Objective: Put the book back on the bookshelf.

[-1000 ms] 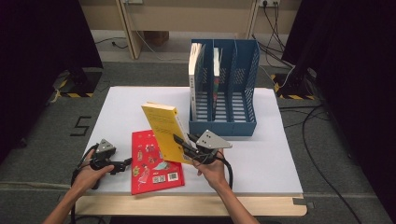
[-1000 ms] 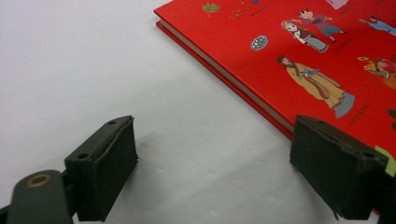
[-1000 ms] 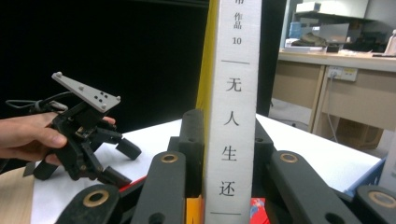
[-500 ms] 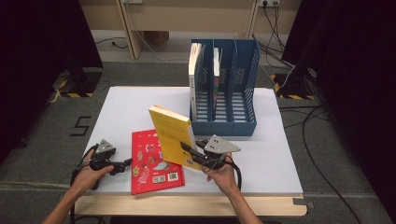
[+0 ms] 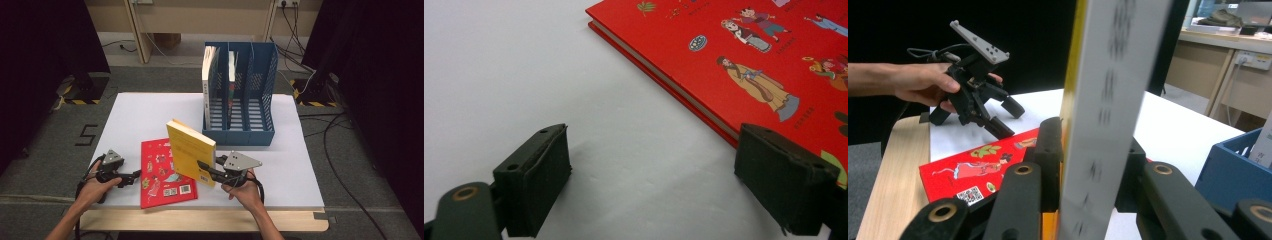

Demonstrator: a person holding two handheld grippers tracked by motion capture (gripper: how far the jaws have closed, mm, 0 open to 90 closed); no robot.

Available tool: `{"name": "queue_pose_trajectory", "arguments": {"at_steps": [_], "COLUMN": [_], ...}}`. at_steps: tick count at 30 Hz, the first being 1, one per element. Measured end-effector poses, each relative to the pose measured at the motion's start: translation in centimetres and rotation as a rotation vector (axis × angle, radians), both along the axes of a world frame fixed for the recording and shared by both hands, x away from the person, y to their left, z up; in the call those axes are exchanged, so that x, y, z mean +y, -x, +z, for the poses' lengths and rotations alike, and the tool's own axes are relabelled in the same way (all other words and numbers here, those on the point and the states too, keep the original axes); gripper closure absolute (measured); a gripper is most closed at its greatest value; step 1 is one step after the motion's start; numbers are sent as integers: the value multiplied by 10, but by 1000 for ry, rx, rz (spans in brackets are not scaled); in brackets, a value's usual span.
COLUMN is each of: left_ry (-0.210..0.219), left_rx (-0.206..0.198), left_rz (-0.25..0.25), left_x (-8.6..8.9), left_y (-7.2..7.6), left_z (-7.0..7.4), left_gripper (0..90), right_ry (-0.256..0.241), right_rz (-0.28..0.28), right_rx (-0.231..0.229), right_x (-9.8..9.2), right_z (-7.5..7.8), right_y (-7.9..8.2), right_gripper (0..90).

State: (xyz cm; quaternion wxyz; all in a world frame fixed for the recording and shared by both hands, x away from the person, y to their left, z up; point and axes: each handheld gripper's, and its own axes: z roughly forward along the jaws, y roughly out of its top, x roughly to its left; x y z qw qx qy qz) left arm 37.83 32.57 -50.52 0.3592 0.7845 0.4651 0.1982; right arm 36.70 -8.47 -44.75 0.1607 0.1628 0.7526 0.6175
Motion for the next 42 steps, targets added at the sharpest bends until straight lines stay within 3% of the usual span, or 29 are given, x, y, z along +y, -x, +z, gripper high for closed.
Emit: {"name": "queue_pose_trajectory", "arguments": {"at_steps": [8, 17, 23, 31, 42], "left_ry": [0, 0, 0, 0, 1], "left_rx": [0, 0, 0, 1, 1], "left_rz": [0, 0, 0, 0, 1], "left_x": [0, 0, 0, 0, 0], "left_y": [0, 0, 0, 0, 0], "left_z": [0, 0, 0, 0, 0], "left_gripper": [135, 134, 134, 133, 133], "right_ry": [-6, -68, -74, -112, -113], "right_rz": [36, 17, 8, -23, -45], "right_rx": [-16, 21, 27, 70, 65], "right_x": [6, 14, 22, 25, 32], "right_z": [2, 5, 8, 7, 10], "right_y": [1, -5, -5, -7, -6], "right_gripper": [719, 722, 722, 721, 739]}}
